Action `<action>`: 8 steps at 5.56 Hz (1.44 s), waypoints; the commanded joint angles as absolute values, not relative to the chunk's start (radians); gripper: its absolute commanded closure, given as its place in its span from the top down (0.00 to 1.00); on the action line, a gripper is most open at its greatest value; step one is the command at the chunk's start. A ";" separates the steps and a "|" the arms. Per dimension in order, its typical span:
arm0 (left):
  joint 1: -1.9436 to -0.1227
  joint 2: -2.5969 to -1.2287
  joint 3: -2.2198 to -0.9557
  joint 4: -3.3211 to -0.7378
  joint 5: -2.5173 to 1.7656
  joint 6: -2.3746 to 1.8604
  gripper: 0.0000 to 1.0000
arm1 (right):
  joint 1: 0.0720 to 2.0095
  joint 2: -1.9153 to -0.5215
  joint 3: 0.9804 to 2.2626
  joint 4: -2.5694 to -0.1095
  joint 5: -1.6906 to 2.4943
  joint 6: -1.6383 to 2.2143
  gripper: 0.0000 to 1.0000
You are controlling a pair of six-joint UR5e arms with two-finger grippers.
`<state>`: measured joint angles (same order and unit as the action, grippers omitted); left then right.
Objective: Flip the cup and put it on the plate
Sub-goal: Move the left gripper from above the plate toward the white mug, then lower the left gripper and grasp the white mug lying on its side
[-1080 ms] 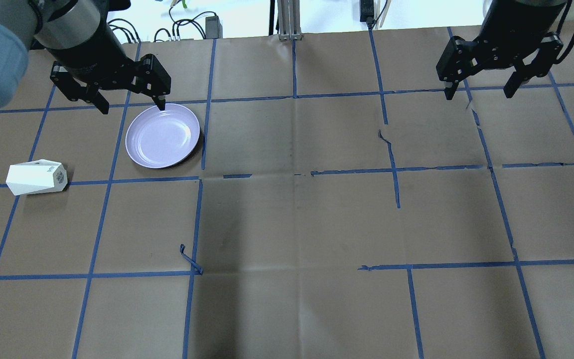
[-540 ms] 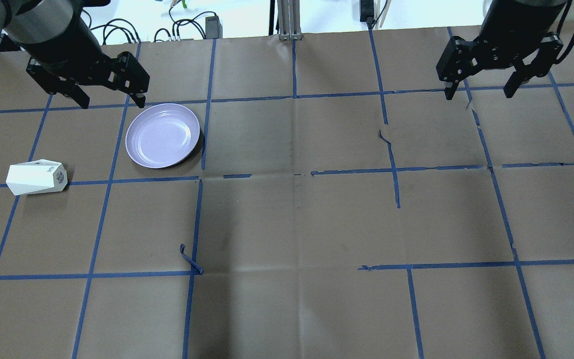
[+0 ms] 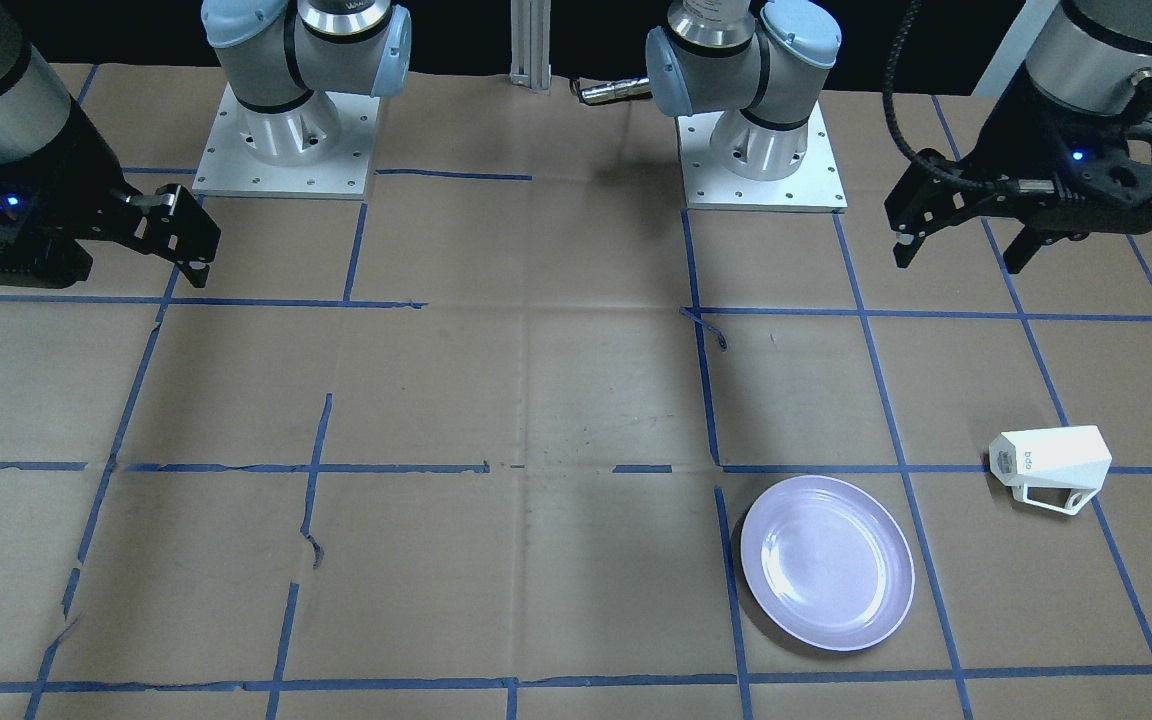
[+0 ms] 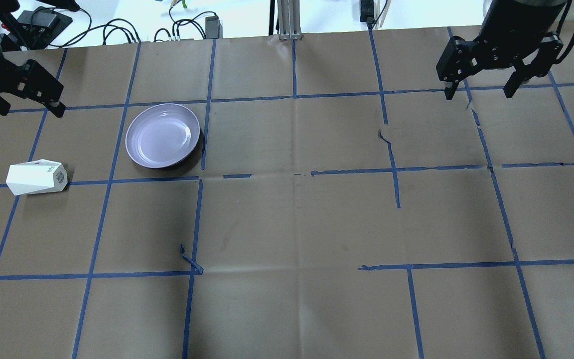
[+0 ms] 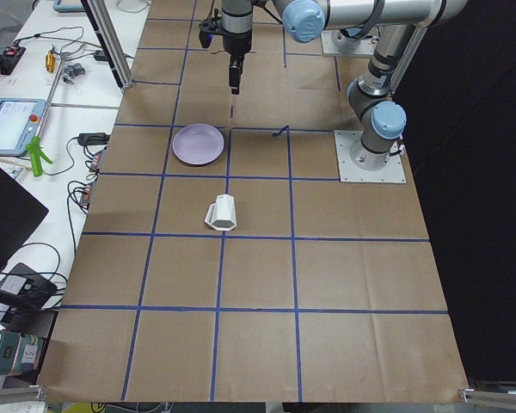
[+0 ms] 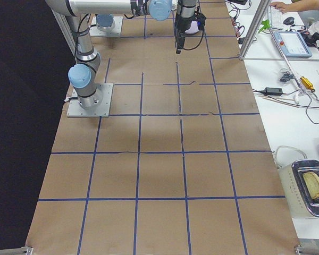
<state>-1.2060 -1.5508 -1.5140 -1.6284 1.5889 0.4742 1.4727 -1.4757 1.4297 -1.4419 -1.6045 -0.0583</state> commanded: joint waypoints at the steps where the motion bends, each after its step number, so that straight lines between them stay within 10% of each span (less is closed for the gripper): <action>1: -0.998 -1.580 -1.528 -1.650 1.559 0.756 0.99 | 1.473 -1.476 1.430 -1.442 -1.605 -0.058 1.00; 8: -0.689 -2.153 -1.327 -1.586 1.223 1.011 0.98 | 1.473 -1.476 1.430 -1.442 -1.605 -0.058 1.00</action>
